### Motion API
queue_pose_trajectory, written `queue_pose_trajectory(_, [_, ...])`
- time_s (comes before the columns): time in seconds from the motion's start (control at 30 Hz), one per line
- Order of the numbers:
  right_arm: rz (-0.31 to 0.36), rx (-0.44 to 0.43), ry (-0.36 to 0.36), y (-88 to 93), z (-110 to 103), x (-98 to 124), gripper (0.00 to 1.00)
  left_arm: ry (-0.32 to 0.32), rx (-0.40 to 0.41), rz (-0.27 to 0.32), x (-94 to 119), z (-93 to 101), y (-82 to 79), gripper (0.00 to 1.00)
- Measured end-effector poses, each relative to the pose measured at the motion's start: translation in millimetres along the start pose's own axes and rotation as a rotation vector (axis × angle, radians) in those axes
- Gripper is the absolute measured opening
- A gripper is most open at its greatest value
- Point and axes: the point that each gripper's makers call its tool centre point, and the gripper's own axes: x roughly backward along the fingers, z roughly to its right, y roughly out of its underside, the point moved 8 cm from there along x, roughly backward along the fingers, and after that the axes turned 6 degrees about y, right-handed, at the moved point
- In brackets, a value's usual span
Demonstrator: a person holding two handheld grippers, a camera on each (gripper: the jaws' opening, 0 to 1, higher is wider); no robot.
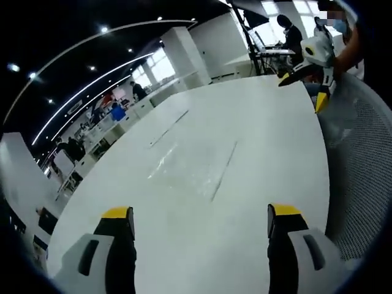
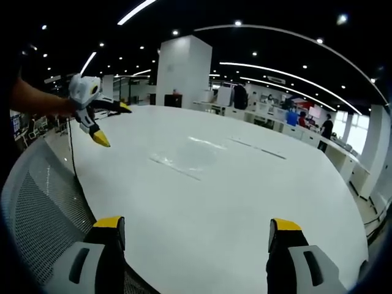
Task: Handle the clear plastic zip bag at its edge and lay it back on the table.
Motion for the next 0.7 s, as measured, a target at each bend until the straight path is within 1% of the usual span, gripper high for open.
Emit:
queue_pose_trajectory(0.1, [-0.001,-0.001,0.001,-0.7,-0.6,0.3,0.98,0.012,-0.013,-0.006,-4.9,-2.3,1.7,0.89])
queue_pose_trajectory(0.43, [-0.006,-0.004,0.003,0.0,0.0,0.0,0.98,0.038,-0.063,-0.042,-12.8,0.3,-5.5,0.88])
queue_pose_trajectory(0.7, [-0.01,-0.004,0.004,1.6,1.1,-0.1,0.98,0.059,-0.091,-0.065,-20.3,-4.3,-2.9,0.87])
